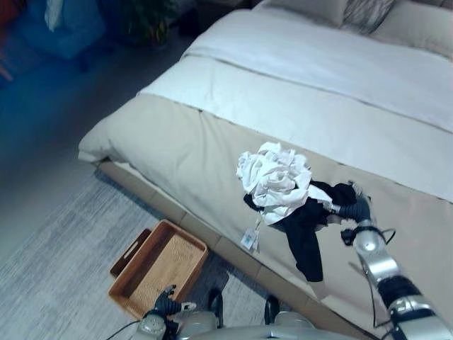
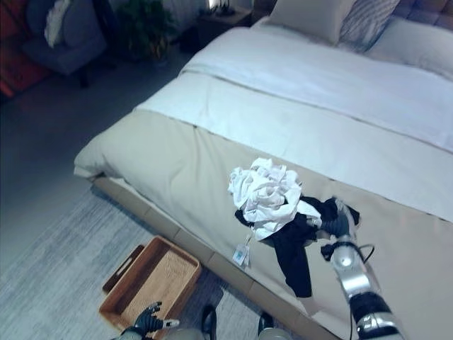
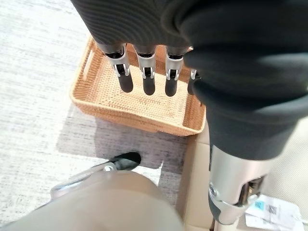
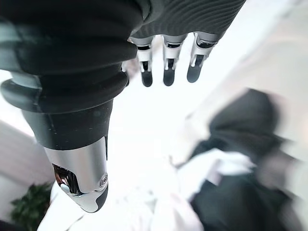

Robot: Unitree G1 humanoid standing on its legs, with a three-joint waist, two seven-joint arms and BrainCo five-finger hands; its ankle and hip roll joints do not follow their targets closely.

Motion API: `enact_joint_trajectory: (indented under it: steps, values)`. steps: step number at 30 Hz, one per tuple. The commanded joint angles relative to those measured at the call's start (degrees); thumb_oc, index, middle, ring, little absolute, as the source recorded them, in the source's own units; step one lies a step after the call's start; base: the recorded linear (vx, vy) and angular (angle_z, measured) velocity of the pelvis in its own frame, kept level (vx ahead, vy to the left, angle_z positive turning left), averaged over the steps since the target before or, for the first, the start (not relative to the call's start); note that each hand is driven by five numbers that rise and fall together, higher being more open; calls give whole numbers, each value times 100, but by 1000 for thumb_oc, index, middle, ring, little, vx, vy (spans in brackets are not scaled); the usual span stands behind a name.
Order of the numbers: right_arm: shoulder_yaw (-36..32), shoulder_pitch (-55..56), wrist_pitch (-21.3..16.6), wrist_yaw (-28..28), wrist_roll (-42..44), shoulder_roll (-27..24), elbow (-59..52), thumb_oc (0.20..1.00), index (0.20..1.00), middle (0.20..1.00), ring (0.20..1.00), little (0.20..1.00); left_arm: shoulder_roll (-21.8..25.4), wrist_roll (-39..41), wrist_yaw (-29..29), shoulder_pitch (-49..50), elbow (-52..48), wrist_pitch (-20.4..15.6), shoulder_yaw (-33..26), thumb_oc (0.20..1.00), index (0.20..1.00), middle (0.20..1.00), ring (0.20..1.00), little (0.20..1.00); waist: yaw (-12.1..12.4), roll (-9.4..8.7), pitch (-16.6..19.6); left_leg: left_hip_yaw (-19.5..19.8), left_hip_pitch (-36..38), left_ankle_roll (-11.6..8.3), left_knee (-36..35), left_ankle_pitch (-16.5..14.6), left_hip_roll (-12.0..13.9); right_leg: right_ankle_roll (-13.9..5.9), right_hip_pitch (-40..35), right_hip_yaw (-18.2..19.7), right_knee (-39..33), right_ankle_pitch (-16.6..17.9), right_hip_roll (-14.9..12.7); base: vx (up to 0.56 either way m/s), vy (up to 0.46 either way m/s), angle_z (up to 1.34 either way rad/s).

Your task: Pick up clothes into the bucket

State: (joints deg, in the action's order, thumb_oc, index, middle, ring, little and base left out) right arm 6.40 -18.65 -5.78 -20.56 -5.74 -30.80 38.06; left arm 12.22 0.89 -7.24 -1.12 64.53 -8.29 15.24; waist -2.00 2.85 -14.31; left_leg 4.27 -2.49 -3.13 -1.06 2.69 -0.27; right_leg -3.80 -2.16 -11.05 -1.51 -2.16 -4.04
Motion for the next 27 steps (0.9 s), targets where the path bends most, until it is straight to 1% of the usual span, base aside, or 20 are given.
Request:
enact_joint_trajectory:
  steps: [1,3,4,5,9,11,12,13,15,18,20,21,22,23,25,27]
  values:
    - [264,-514,-127,-243,-345,-205,-412,1000,1000,1000,1000,1000,-148,101,-190,-271,-122,-212,330,1000,1000,1000,1000,1000,154,-267,-19,178,-248,170,511,-384,-349,-191,740,182,1075,-174,-486,-29,28,17]
    - [529,-1018,-69,-316,-477,-357,-246,1000,1000,1000,1000,1000,-91,54,-262,-314,-368,-294,573,1000,1000,1000,1000,1000,225,-241,-228,208,-496,182,773,-432,-418,-172,940,230,1205,-167,-527,-69,24,9]
    - [543,-1048,-77,-320,-473,-358,-222,1000,1000,1000,1000,1000,-94,54,-263,-323,-371,-290,564,1000,1000,1000,1000,1000,222,-239,-229,201,-523,183,801,-445,-420,-172,965,237,1225,-173,-528,-108,42,3]
    - [853,-1587,-39,-385,-471,-487,170,1000,1000,1000,1000,1000,-45,135,-358,-360,-605,-362,767,1000,1000,1000,1000,1000,297,-226,-417,212,-774,177,1012,-464,-447,-155,1174,267,1349,-163,-554,-71,43,3]
    - [1479,-2811,80,-404,-325,-811,1396,1000,1000,1000,1000,1000,-79,587,-490,-389,-692,-418,870,1000,1000,1000,1000,1000,420,-251,-679,247,-1189,178,1280,-477,-469,-144,1542,271,1581,-140,-609,-78,46,6]
    - [1706,-3415,98,-434,-159,-842,1825,1000,1000,1000,1000,1000,-51,751,-566,-460,-741,-463,911,1000,1000,1000,1000,1000,453,-277,-944,254,-1542,187,1498,-466,-469,-143,1882,304,1800,-120,-654,-134,35,9]
    - [1708,-3419,97,-434,-158,-842,1827,1000,1000,1000,1000,1000,-52,751,-566,-461,-741,-464,909,1000,1000,1000,1000,1000,453,-277,-940,252,-1550,187,1502,-468,-469,-143,1891,306,1805,-121,-654,-186,24,15]
    - [1881,-3894,109,-479,9,-876,2225,1000,1000,1000,1000,1000,-39,990,-655,-567,-713,-500,908,1000,1000,1000,1000,1000,504,-325,-1176,264,-1941,189,1688,-434,-489,-128,2241,323,1956,-99,-671,-143,24,9]
    - [2081,-4251,116,-496,64,-900,2565,1000,1000,1000,1000,1000,-56,1126,-712,-714,-566,-493,916,1000,1000,1000,1000,1000,531,-370,-1309,271,-2254,191,1805,-425,-496,-118,2539,319,2088,-120,-669,-138,32,12]
    - [2237,-4607,135,-487,179,-936,2921,1000,1000,1000,1000,1000,-53,1251,-779,-975,-474,-481,958,1000,1000,1000,1000,1000,576,-372,-1548,315,-2672,170,1906,-343,-544,-136,2905,253,2169,-61,-743,-97,11,13]
    - [2302,-4698,139,-473,220,-916,3013,1000,1000,1000,1000,1000,-46,1306,-797,-1015,-490,-499,968,1000,1000,1000,1000,1000,582,-364,-1548,337,-2809,163,1931,-319,-555,-138,3029,227,2189,-49,-767,-53,20,19]
    - [2502,-4833,167,-351,145,-924,3218,1000,1000,1000,1000,1000,-47,1453,-808,-1080,-427,-533,955,1000,1000,1000,1000,1000,615,-381,-1548,358,-3026,164,1943,-288,-569,-139,3268,197,2226,-37,-782,-25,33,16]
    - [2502,-4833,167,-351,145,-924,3218,1000,1000,1000,1000,1000,-47,1453,-808,-1080,-427,-533,955,1000,1000,1000,1000,1000,615,-381,-1548,358,-3026,164,1943,-288,-569,-139,3268,197,2227,-38,-782,-45,50,11]
    - [2493,-4785,177,-253,264,-907,3283,1000,1000,1000,1000,1000,-80,1643,-807,-1124,-512,-535,929,1000,1000,1000,1000,1000,656,-390,-1548,379,-3230,182,1957,-259,-584,-152,3442,195,2209,2,-806,-31,22,7]
    - [2661,-4883,211,-136,189,-939,3386,1000,1000,1000,1000,1000,-84,1765,-816,-1152,-557,-564,927,1000,1000,1000,1000,1000,689,-369,-1548,429,-3384,185,1962,-227,-609,-165,3604,158,2236,18,-838,-20,12,2]
    - [2670,-4885,230,-100,165,-952,3478,1000,1000,1000,1000,1000,-107,1794,-806,-1166,-552,-565,936,1000,1000,1000,1000,1000,708,-356,-1548,442,-3457,182,1958,-210,-622,-170,3658,137,2229,27,-861,-23,8,8]
